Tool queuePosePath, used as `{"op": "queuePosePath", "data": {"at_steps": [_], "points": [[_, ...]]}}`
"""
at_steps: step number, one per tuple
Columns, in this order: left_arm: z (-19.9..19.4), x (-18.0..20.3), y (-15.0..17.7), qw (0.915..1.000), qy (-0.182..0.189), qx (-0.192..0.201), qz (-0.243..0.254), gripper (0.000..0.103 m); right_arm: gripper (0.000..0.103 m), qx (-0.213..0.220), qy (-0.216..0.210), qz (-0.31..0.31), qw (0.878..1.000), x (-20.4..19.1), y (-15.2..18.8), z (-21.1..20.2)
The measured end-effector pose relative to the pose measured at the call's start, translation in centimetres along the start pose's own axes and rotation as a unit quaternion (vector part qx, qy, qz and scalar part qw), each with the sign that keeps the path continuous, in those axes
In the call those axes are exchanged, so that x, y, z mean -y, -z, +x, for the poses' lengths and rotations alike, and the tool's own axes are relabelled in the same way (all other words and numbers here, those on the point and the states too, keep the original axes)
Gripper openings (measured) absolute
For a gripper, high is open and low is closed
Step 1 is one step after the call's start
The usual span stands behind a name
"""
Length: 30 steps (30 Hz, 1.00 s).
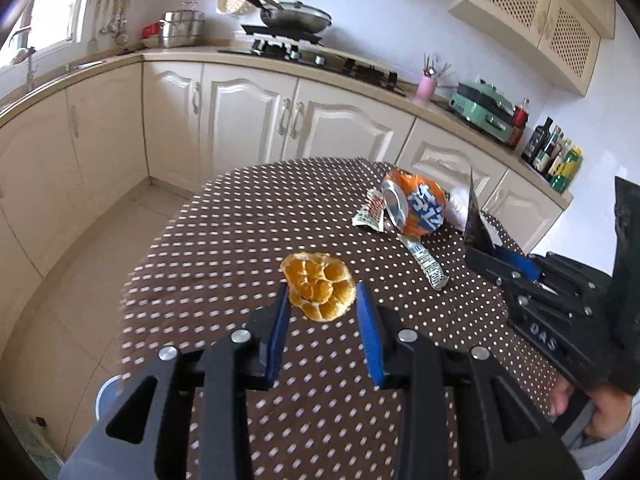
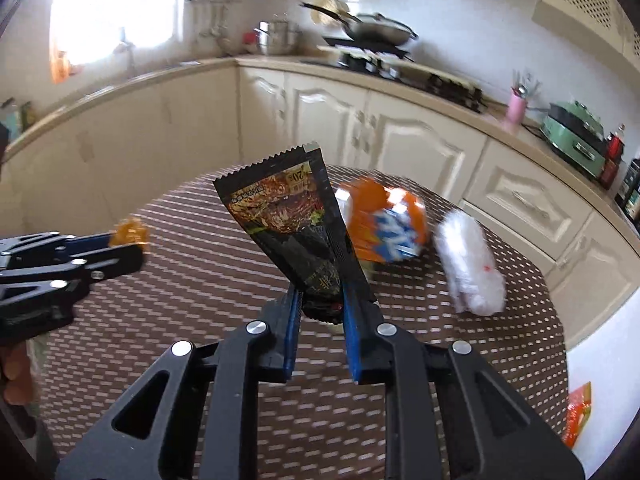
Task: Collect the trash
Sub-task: 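Carry the orange rind and dark snack bag over the blue bucket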
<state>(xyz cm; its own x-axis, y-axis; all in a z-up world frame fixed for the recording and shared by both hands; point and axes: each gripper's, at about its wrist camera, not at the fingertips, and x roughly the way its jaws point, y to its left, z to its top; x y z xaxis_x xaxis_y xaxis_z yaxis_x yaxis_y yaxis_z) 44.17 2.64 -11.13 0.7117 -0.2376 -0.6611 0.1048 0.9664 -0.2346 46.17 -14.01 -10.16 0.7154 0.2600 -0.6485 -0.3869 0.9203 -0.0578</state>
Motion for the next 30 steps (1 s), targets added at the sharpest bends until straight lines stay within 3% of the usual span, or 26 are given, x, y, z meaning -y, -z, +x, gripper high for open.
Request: {"op": "queuePosePath", "data": {"at_steps": [9, 18, 23, 30], "points": [[-8.9, -6.6, 3.0, 0.9969, -0.058, 0.044, -0.032, 0.032, 0.018, 0.040, -0.121, -0.005, 0.992, -11.4, -0.9, -2.6], [-15.6, -18.9, 10.2, 0.9819, -0.144, 0.043, -0.115, 0.032, 0.018, -0.008, -0.243, -0.044, 0.969, -26.1, 0.5, 0.0], [-14.9, -25.5, 14.5, 0.9719, -0.155, 0.010, -0.177, 0.032, 0.018, -0.049, -0.262, -0.077, 0.961, -32.5, 2.0, 3.1], [-10.4, -31.1, 18.4, 0.9625, -0.150, -0.040, -0.222, 0.032, 0.018, -0.095, -0.244, -0.097, 0.960, -37.4, 4.8, 8.6]]}}
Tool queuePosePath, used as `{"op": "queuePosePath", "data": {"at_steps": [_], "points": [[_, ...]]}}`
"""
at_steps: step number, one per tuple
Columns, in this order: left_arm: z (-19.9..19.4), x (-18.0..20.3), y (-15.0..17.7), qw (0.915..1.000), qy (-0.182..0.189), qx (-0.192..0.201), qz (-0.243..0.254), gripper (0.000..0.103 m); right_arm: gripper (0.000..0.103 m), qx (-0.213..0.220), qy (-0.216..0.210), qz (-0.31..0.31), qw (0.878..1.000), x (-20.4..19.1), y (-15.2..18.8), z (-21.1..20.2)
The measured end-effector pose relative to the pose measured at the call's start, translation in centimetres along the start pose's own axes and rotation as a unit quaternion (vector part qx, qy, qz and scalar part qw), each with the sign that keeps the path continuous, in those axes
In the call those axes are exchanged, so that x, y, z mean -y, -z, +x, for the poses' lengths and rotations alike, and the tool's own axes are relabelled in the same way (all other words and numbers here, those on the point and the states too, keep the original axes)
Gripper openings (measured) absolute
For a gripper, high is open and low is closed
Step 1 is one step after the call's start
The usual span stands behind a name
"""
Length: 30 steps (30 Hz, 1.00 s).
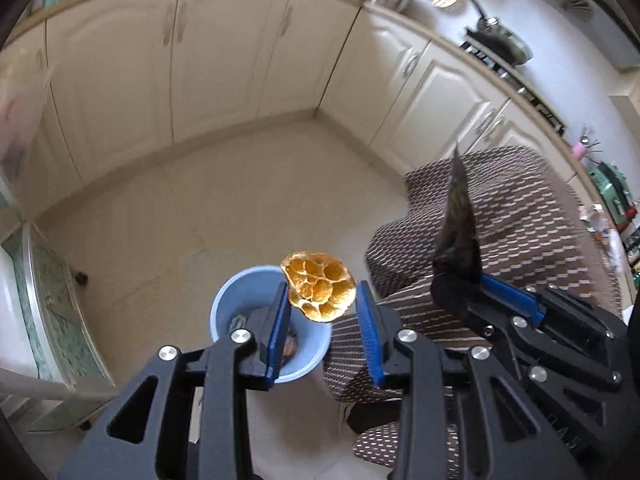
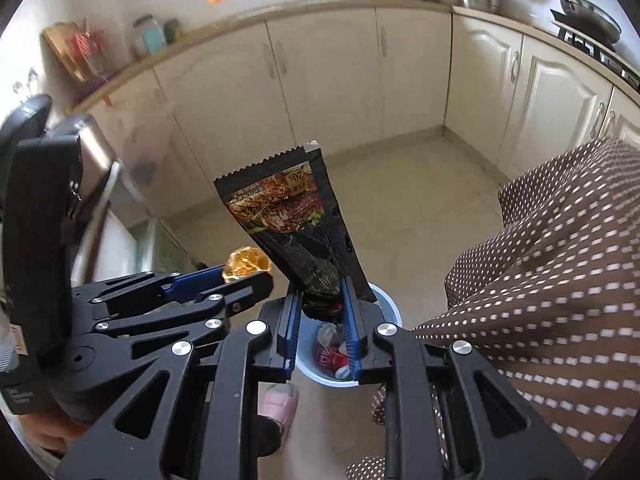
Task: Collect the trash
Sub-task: 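Carry the orange rind and dark snack bag over the blue bucket, then open both tools over the bucket to drop rind and snack bag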
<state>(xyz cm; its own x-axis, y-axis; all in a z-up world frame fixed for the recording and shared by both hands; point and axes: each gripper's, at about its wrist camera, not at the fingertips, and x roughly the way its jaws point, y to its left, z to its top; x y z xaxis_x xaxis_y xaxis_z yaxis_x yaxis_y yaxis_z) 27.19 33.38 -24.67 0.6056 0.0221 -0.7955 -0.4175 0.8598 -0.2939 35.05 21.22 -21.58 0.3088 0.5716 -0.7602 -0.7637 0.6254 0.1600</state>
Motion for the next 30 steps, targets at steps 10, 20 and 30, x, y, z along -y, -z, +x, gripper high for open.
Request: {"op": "queuePosePath", "data": {"at_steps": [10, 20, 30], "points": [[8.4, -3.6, -0.2, 0.9978, 0.003, -0.057, -0.033, 0.032, 0.018, -0.041, 0.066, -0.001, 0.997, 2.1, 0.9, 7.8], [12.1, -4.3, -1.4, 0.9945, 0.022, -0.081, -0.063, 0.052, 0.019, -0.059, 0.068, 0.032, 0.995, 4.1, 1.6, 9.8], [10.9, -5.4, -1.3, 0.9948, 0.012, -0.076, -0.067, 0.053, 0.019, -0.073, 0.054, 0.038, 0.995, 3.8, 1.8, 10.9]]}}
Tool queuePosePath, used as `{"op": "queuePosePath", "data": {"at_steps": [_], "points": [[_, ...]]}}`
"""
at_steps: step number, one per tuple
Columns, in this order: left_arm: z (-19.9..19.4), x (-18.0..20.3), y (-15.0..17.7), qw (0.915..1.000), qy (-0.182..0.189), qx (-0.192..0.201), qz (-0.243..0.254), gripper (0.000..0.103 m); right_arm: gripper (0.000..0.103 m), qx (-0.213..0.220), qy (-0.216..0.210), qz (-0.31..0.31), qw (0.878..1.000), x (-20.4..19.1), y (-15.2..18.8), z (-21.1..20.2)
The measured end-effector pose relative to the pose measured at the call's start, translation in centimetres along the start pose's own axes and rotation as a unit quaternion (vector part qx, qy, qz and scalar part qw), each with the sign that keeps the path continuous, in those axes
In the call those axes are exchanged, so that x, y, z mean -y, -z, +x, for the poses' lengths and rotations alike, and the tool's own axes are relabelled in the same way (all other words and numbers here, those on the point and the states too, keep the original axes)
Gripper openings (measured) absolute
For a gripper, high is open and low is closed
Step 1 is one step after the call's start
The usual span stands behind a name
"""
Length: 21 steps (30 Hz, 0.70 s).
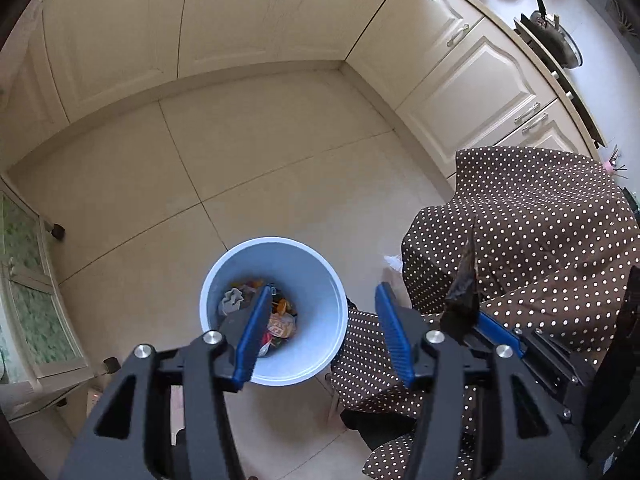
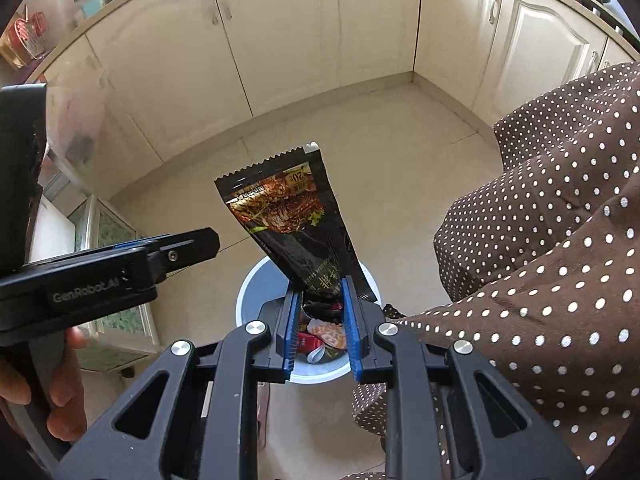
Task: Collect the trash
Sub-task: 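Open both tools over the bucket to drop rind and snack bag, then swing both open tools back over the trash on the table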
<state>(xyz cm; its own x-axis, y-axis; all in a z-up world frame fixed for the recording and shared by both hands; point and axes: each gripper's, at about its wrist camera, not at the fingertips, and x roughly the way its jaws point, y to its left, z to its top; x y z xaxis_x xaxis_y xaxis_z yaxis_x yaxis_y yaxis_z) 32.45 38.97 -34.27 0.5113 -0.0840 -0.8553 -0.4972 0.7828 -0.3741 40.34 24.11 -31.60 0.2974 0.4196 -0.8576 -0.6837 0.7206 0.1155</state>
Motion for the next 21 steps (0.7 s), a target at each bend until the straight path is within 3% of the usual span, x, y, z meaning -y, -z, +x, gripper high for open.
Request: {"op": "queuePosePath", "data": {"at_steps": [9, 10, 11, 13, 21], "points": [[-2.1, 0.0, -0.4, 0.9995, -0.019, 0.025, 0.004, 0.053, 0.021, 0.017, -0.011, -0.001, 1.000, -0.8, -1.6, -0.3], [-2.4, 0.0, -0.5, 0.9993, -0.021, 0.030, 0.005, 0.053, 0.023, 0.022, -0.011, -0.001, 1.000, -0.9, -2.0, -0.5], [-2.8, 0.0, -0.7, 0.9992, -0.022, 0.034, 0.006, 0.053, 0.035, 0.026, -0.010, -0.001, 1.000, -0.9, -2.3, -0.7], [-3.6, 0.3, -0.9, 0.9989, -0.020, 0.041, 0.008, 0.053, 0.045, 0.036, 0.000, -0.003, 0.999, -0.9, -2.9, -1.1], [-7.0, 2.2, -1.1, 0.9972, -0.011, 0.067, 0.032, 0.053, 0.050, 0.065, 0.019, -0.010, 0.998, -0.1, -3.1, -5.2]]}}
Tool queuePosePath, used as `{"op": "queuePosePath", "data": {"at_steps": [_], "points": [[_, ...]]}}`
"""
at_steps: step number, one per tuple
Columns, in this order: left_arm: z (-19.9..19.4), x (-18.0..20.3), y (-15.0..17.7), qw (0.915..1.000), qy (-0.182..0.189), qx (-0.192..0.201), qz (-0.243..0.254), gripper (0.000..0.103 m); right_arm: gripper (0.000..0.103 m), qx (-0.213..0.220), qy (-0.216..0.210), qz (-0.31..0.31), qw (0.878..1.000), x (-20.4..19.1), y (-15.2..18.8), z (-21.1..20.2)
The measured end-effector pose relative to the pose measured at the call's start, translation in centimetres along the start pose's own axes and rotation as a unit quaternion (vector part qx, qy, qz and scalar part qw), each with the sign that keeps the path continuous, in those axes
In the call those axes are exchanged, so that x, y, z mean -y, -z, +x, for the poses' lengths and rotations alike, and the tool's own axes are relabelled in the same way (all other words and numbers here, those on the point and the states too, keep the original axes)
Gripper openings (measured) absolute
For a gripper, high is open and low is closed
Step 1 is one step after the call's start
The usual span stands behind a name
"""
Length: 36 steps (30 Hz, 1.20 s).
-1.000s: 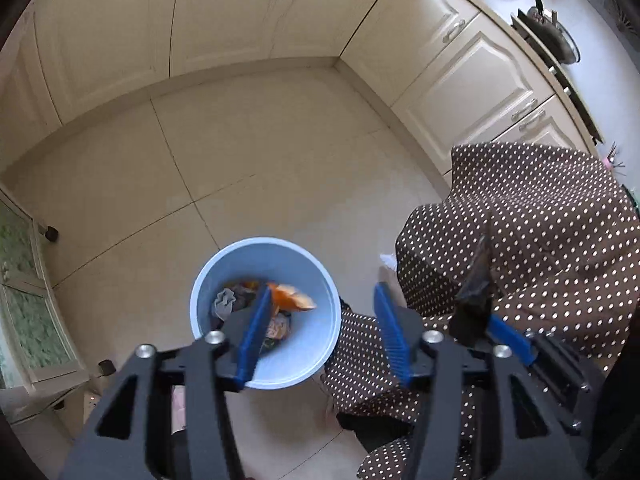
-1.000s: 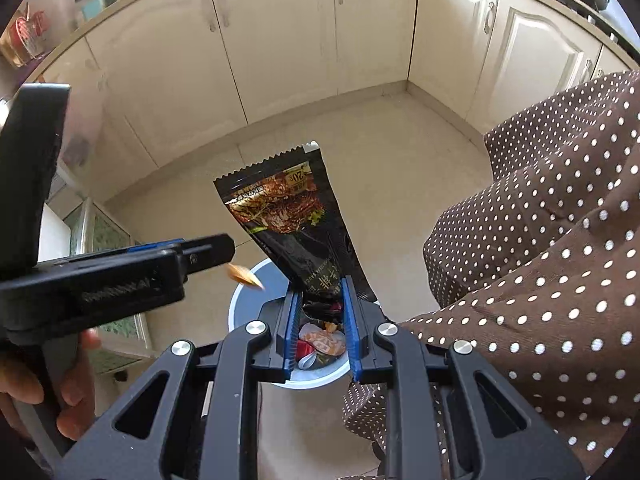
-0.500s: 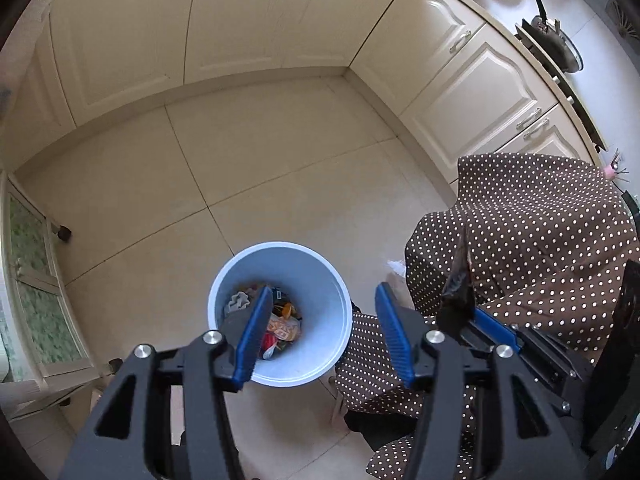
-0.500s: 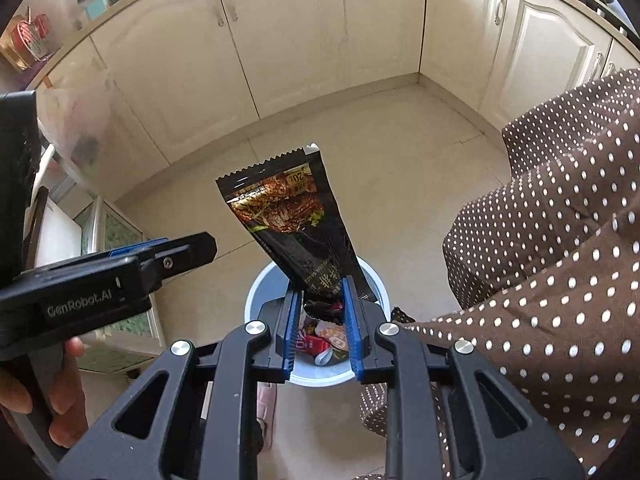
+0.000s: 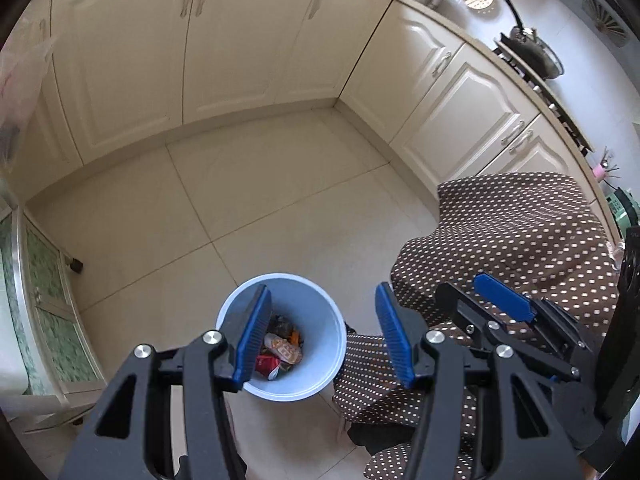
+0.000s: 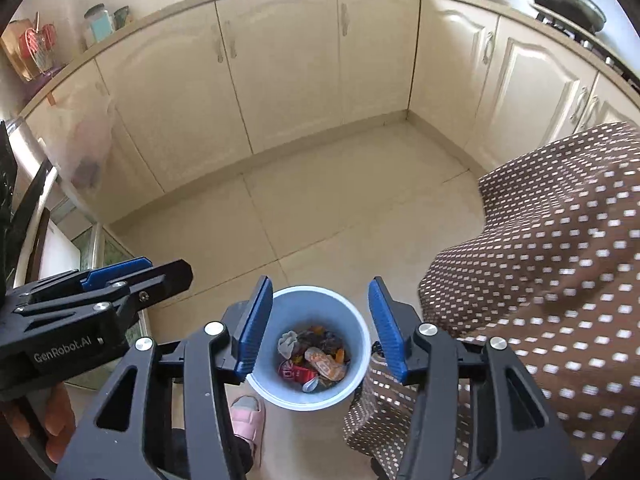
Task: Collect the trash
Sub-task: 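Swing both open tools back over the trash on the table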
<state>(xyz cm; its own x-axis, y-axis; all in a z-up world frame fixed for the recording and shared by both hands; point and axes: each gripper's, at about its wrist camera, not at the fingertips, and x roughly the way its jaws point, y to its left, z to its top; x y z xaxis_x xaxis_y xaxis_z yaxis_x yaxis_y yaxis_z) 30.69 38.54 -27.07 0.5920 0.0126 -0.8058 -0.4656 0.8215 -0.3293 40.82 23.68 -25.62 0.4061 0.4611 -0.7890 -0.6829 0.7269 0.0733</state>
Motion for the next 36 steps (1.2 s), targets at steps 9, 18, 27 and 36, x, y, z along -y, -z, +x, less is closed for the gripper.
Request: {"op": "queuePosePath", "data": {"at_steps": [9, 18, 27, 36], "points": [[-6.8, 5.0, 0.0, 0.9976, 0.012, 0.050, 0.047, 0.053, 0.054, 0.075, 0.011, 0.012, 0.997, 2.8, 0.1, -9.7], [-14.5, 15.6, 1.5, 0.9817, 0.043, 0.116, 0.145, 0.059, 0.059, 0.173, 0.042, 0.049, 0.983, 9.0, 1.8, -22.1], [-13.7, 30.5, 5.0, 0.9607, 0.105, 0.089, 0.241, 0.061, 0.063, 0.207, 0.130, 0.126, 0.961, 21.2, 8.0, -30.5], [-8.9, 45.3, 9.6, 0.9321, 0.144, 0.039, 0.330, 0.062, 0.065, 0.212, 0.195, 0.222, 0.931, 32.1, 14.8, -34.6]]}}
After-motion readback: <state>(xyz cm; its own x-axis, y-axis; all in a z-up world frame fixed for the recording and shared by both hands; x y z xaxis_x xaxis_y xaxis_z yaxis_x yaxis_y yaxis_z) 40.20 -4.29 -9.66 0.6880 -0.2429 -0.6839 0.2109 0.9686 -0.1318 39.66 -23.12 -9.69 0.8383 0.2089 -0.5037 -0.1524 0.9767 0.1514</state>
